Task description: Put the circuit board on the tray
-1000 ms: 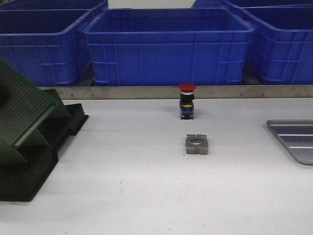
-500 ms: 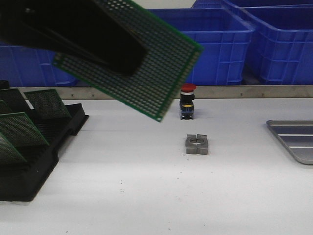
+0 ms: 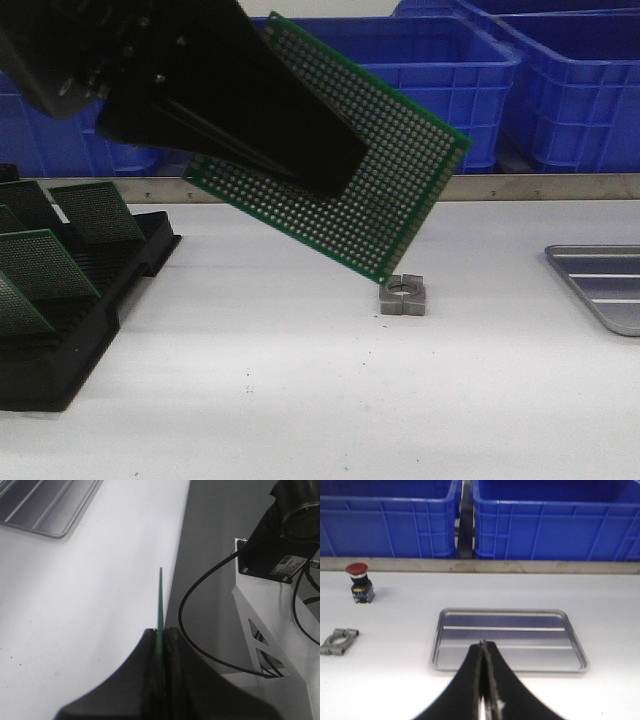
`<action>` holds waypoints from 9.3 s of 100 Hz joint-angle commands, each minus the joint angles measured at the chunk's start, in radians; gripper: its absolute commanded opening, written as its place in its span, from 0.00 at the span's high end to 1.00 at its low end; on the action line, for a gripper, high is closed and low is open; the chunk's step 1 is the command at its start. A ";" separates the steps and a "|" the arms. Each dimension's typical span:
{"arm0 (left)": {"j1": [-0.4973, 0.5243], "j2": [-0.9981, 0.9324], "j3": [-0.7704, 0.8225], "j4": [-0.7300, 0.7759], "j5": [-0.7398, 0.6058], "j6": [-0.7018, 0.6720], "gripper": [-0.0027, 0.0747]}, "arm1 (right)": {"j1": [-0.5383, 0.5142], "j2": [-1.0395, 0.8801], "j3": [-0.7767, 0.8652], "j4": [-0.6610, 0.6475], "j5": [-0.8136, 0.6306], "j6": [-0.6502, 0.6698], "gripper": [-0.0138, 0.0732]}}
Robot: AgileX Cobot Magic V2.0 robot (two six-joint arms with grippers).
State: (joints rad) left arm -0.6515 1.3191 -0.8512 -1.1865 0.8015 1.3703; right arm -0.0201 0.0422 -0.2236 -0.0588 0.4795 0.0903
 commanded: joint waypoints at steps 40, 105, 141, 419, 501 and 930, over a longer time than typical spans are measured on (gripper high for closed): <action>-0.009 -0.024 -0.031 -0.064 0.004 0.002 0.99 | -0.001 0.473 -0.327 0.184 0.277 -0.110 0.91; -0.009 -0.024 -0.031 -0.064 0.004 0.002 0.99 | 0.087 0.928 -0.408 1.241 0.522 -1.512 0.33; -0.009 -0.024 -0.031 -0.064 0.004 0.002 0.99 | 0.286 1.109 -0.409 1.331 0.488 -1.662 0.33; 0.002 -0.052 -0.031 0.036 -0.134 0.002 0.36 | -0.098 1.423 -0.542 1.088 -0.264 -1.045 0.11; 0.405 -0.109 -0.031 0.902 0.012 -0.092 0.36 | -0.098 1.422 -0.542 1.088 -0.178 -1.045 0.11; 0.123 -0.002 -0.154 -0.070 -0.047 0.130 0.23 | -0.171 1.387 -0.544 1.049 -0.017 -1.078 0.92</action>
State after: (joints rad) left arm -0.5207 1.3387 -0.9730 -1.1971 0.7589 1.5084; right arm -0.1450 1.4083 -0.7416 0.9667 0.5108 -0.9841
